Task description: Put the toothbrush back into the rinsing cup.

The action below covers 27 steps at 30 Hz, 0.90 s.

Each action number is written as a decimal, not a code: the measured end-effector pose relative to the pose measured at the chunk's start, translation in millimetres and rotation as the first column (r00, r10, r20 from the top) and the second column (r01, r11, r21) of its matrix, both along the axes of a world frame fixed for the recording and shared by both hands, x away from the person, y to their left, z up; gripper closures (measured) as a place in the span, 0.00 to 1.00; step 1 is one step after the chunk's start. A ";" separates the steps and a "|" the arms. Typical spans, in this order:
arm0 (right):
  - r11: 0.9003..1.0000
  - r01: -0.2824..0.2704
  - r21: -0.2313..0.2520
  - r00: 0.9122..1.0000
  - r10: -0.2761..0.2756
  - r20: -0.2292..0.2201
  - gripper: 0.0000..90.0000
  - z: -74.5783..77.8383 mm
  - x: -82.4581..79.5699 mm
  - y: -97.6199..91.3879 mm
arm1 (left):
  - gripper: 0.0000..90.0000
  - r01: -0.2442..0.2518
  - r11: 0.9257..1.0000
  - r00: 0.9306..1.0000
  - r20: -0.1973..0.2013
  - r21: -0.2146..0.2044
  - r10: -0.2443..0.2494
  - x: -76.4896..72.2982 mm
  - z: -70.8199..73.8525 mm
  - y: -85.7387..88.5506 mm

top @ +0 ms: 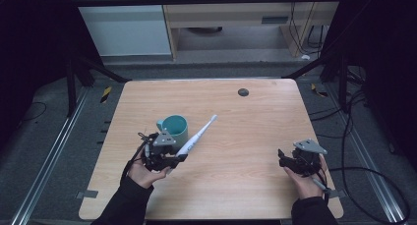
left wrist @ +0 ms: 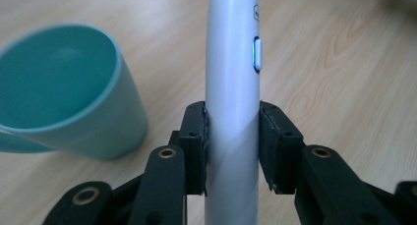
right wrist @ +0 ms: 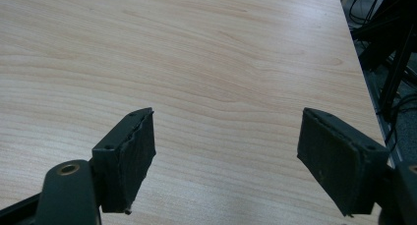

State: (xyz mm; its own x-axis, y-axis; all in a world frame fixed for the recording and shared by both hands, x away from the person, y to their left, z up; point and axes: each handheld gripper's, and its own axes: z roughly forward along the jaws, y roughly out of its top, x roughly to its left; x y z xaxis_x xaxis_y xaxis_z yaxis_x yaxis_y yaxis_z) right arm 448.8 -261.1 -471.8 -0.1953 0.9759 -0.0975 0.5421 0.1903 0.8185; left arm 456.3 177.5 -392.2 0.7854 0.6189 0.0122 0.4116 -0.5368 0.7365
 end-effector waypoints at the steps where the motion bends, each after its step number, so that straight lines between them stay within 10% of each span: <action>1: 1.000 -0.001 -0.003 1.000 0.001 -0.001 0.24 -0.4 0.3 -0.1 | 0.73 -0.010 1.000 1.000 0.019 -0.019 0.010 -0.9 3.1 2.4; 14: 1.000 0.000 -0.005 1.000 0.000 -0.004 0.23 -1.3 1.2 -1.0 | 0.73 -0.165 0.971 0.970 0.149 -0.175 0.192 0.9 27.4 31.8; 27: 1.000 -0.003 -0.010 1.000 0.003 0.010 0.22 -1.2 1.3 -0.2 | 0.73 -0.304 0.906 0.899 0.225 -0.295 0.375 25.8 36.1 47.8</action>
